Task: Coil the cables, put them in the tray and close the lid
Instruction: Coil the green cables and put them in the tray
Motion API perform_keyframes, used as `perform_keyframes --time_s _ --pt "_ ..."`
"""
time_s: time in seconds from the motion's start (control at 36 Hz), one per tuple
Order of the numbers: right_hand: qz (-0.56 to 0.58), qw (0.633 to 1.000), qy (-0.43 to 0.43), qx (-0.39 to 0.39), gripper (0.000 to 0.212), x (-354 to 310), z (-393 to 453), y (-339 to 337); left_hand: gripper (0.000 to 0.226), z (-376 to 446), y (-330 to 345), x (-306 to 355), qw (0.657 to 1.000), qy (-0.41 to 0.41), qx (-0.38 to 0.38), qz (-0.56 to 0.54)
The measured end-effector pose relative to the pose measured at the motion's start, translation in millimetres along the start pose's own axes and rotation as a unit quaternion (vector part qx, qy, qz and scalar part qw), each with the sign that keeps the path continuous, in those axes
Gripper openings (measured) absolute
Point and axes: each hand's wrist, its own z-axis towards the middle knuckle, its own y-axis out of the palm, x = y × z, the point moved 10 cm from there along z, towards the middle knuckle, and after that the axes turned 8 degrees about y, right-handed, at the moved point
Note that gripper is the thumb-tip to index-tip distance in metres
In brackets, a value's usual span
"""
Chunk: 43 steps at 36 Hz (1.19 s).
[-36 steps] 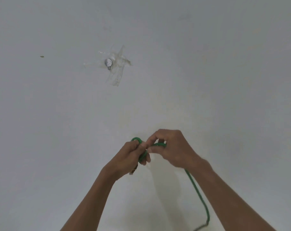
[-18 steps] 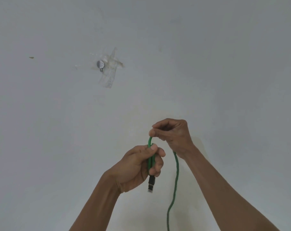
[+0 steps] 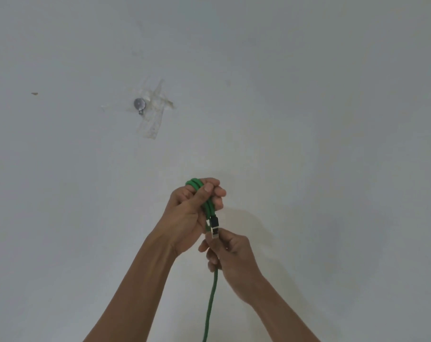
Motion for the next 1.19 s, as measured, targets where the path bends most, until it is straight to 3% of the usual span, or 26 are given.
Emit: perform_keyframes --time_s 0.11,0.31,0.44,0.56,0.64,0.78,0.86,0.92,1.0,1.03,1.11,1.19 --pt "0.048 0.998 0.021 0.03 0.016 7.7 -1.4 3.3 0.022 9.0 -11.1 1.4 0.999 0.018 0.008 0.043" --pt "0.037 0.997 0.049 0.045 0.013 15.3 -9.0 9.4 0.021 12.9 -30.5 0.2 0.997 0.037 0.041 0.057" --pt "-0.087 0.994 0.035 0.064 0.011 2.8 -16.9 4.8 0.018 5.6 -43.4 -6.0 0.979 0.023 0.007 0.203" --pt "-0.322 0.945 -0.043 0.033 0.022 -34.7 -14.6 1.8 0.018 -12.6 -49.8 -17.0 0.947 -0.024 -0.052 0.317" --pt "-0.414 0.905 -0.088 -0.036 0.028 -59.8 -11.3 8.5 0.029 -27.7 -40.1 -21.9 0.916 -0.049 -0.109 0.382" --pt "-0.496 0.83 -0.254 -0.017 0.007 -100.1 -7.7 12.9 0.045 -51.6 -33.3 -42.8 0.927 -0.169 -0.113 0.314" --pt "-0.506 0.79 -0.347 0.013 0.015 -116.4 -7.9 12.7 0.059 -65.9 -25.8 -51.2 0.952 -0.21 -0.081 0.209" --pt "-0.457 0.819 -0.348 0.002 0.019 -116.3 -2.9 6.1 0.062 -72.5 -17.5 -53.5 0.965 -0.219 -0.072 0.125" --pt "-0.257 0.94 -0.223 -0.039 0.016 -96.7 18.5 -15.5 0.061 -77.6 -2.3 -53.5 0.972 -0.217 -0.085 0.043" --pt "-0.182 0.965 -0.183 -0.052 0.017 -86.9 22.4 -19.7 0.06 -78.7 3.8 -52.9 0.972 -0.214 -0.092 0.023" --pt "-0.062 0.99 -0.111 -0.066 0.012 -54.8 21.4 -21.4 0.049 -75.6 23.1 -48.4 0.976 -0.179 -0.121 -0.006" --pt "0.012 0.997 -0.039 -0.063 0.029 -23.5 11.7 -14.0 0.032 -63.3 32.8 -42.4 0.984 -0.123 -0.131 -0.018"
